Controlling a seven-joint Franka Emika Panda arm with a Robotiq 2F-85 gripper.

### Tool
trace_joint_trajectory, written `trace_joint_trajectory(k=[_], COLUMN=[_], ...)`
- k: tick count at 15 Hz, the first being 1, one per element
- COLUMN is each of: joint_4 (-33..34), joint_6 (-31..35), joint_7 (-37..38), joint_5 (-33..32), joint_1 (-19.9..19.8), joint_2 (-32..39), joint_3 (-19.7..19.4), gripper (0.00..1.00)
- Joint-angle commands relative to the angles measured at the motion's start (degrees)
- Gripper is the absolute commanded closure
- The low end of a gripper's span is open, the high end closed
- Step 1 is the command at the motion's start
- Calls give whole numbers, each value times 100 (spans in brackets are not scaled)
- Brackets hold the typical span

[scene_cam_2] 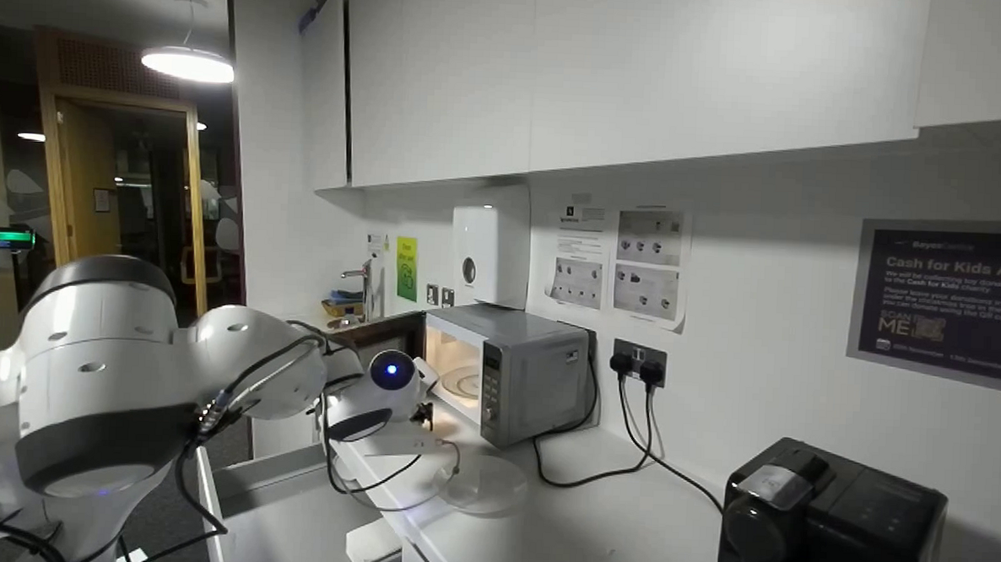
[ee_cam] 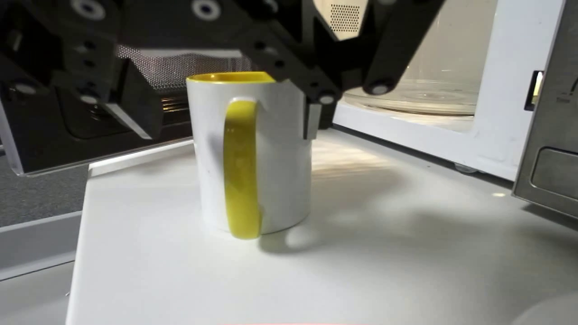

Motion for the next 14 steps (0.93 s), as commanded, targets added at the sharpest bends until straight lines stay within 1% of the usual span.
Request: trace_joint_trajectory(k=[1,4,7,10,14], joint_4=[181,264,389,529,766], joint_6=[-314,-522,-930,-1283,-1687], joint_7=[154,398,754,1116,1584], joint_5=[-44,36,60,57,96], joint_1=[3,-5,-75,-178,-416], joint_2=[120,384,777,1215,1853], joint_3=[147,309,538,838,1304], gripper=[0,0,0,0,0])
